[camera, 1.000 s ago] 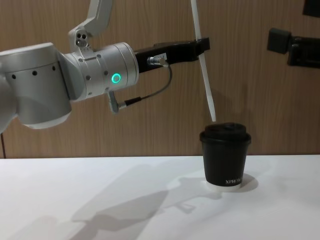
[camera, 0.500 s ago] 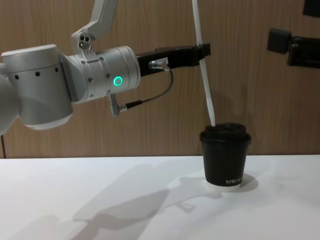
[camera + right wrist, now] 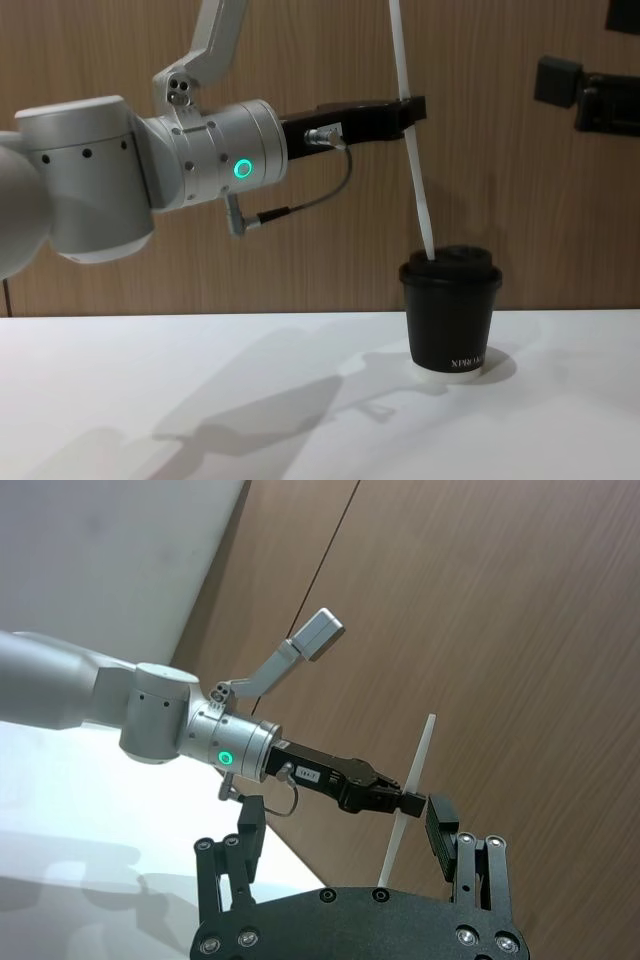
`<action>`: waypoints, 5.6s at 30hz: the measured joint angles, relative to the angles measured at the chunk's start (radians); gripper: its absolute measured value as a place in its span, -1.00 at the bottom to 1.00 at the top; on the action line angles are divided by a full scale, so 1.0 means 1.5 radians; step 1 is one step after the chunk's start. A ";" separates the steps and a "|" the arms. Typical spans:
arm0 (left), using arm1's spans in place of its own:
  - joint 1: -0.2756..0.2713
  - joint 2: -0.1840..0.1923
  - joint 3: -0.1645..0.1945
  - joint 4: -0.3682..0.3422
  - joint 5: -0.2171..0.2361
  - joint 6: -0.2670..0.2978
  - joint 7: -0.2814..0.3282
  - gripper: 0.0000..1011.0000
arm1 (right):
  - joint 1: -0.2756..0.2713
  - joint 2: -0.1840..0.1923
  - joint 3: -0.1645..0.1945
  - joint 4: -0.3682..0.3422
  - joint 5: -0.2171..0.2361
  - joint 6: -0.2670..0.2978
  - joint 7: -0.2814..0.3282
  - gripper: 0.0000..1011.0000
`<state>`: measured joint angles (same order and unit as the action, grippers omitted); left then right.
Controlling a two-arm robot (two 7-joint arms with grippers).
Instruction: Pick up the straw with one hand, pass it to the other hand, and insert it into the cup.
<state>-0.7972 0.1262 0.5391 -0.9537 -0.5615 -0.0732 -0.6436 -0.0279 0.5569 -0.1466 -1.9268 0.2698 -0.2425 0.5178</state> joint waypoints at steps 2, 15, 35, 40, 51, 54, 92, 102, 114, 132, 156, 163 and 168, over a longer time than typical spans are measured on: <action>-0.001 -0.002 -0.001 0.004 0.000 0.000 -0.002 -0.99 | 0.000 0.000 0.000 0.000 0.000 0.000 0.000 0.98; -0.004 -0.012 -0.009 0.018 0.001 0.002 -0.005 -0.99 | 0.000 0.000 0.000 0.000 0.000 0.000 0.000 0.98; 0.000 -0.005 -0.006 0.005 0.012 0.027 -0.004 -0.99 | 0.000 0.000 0.000 0.000 0.000 0.000 0.000 0.98; 0.000 -0.003 -0.004 0.002 0.014 0.030 -0.005 -0.80 | 0.000 0.000 0.000 0.000 0.000 0.000 0.000 0.98; 0.001 -0.001 -0.002 -0.001 0.016 0.033 -0.007 -0.16 | 0.000 0.000 0.000 0.000 0.000 0.000 0.000 0.98; 0.001 -0.001 -0.001 -0.002 0.016 0.034 -0.007 0.04 | 0.000 0.000 0.000 0.000 0.000 0.000 0.000 0.98; 0.029 0.031 0.022 -0.041 -0.006 0.016 -0.089 0.98 | 0.037 0.001 -0.014 -0.070 -0.014 0.179 -0.060 0.98; 0.047 0.039 0.024 -0.056 -0.023 0.007 -0.104 0.98 | 0.071 -0.006 -0.043 -0.099 -0.018 0.253 -0.077 0.98; 0.070 0.047 0.023 -0.076 -0.044 0.002 -0.111 0.98 | 0.112 -0.024 -0.086 -0.119 -0.035 0.322 -0.098 0.98; 0.095 0.059 0.029 -0.108 -0.059 0.011 -0.096 0.98 | 0.145 -0.053 -0.113 -0.124 -0.052 0.367 -0.112 0.98; 0.104 0.064 0.032 -0.122 -0.063 0.018 -0.085 0.98 | 0.155 -0.063 -0.121 -0.125 -0.058 0.379 -0.116 0.98; 0.104 0.065 0.032 -0.123 -0.063 0.019 -0.085 0.98 | 0.156 -0.064 -0.121 -0.125 -0.058 0.380 -0.117 0.98; 0.105 0.065 0.032 -0.123 -0.063 0.019 -0.084 0.98 | 0.156 -0.064 -0.122 -0.125 -0.058 0.380 -0.117 0.98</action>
<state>-0.6402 0.2237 0.5877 -1.1387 -0.6567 -0.0449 -0.7700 0.2063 0.4603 -0.3289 -2.1136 0.1823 0.3279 0.3425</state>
